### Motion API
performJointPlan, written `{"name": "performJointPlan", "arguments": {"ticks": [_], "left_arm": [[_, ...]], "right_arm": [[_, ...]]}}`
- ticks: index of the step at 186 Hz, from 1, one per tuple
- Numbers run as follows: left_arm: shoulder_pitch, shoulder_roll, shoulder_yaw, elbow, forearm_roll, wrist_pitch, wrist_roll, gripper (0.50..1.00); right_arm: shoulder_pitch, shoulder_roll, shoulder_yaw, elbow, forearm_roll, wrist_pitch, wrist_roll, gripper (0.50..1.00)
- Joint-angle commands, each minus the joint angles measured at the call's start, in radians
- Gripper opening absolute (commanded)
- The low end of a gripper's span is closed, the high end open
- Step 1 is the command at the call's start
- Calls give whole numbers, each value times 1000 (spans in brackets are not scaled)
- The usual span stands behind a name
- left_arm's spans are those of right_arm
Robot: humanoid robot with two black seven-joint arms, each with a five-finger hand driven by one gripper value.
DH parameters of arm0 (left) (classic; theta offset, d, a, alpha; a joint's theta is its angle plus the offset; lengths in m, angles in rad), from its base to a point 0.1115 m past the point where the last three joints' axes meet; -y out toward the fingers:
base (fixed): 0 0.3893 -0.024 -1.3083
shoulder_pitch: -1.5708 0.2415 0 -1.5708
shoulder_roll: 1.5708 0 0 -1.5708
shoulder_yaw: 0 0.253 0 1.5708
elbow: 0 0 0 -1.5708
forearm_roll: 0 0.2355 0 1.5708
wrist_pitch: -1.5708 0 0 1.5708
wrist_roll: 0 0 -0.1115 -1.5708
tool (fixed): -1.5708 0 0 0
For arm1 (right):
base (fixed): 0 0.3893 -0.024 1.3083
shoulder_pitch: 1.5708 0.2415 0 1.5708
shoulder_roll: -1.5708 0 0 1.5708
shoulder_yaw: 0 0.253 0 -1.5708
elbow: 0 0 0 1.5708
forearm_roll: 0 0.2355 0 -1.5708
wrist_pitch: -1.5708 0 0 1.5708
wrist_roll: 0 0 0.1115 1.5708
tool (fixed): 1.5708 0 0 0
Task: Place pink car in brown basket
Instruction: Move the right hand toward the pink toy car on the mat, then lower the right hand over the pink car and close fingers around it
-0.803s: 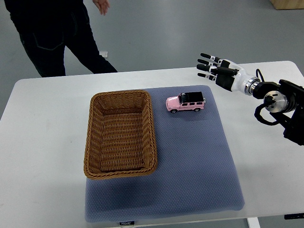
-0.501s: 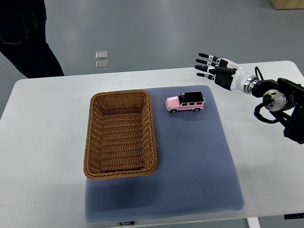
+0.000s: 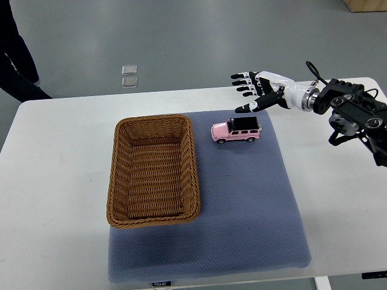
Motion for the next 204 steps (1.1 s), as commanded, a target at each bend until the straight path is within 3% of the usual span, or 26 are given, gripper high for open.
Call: {"name": "performJointPlan", "arguments": {"ticks": [1, 21, 59, 115, 154, 166, 204], "left_arm": [[0, 0, 0, 3, 0, 0, 0, 1000], [0, 0, 1, 3, 0, 0, 0, 1000], [0, 0, 0, 3, 0, 0, 0, 1000], [0, 0, 0, 3, 0, 0, 0, 1000], [0, 0, 1, 3, 0, 0, 0, 1000], [0, 0, 0, 3, 0, 0, 0, 1000], [0, 0, 0, 3, 0, 0, 0, 1000]], "right_arm": [[15, 2, -4, 0, -156, 3, 4, 919], [38, 5, -64, -1, -225, -8, 4, 919], [88, 60, -239, -14, -235, -98, 4, 919], [93, 160, -282, -96, -236, -132, -3, 917], [90, 176, -343, -119, -235, -172, -3, 907], [87, 176, -345, -122, -236, -172, -4, 895], [90, 176, -383, -141, -235, -172, -6, 783]]}}
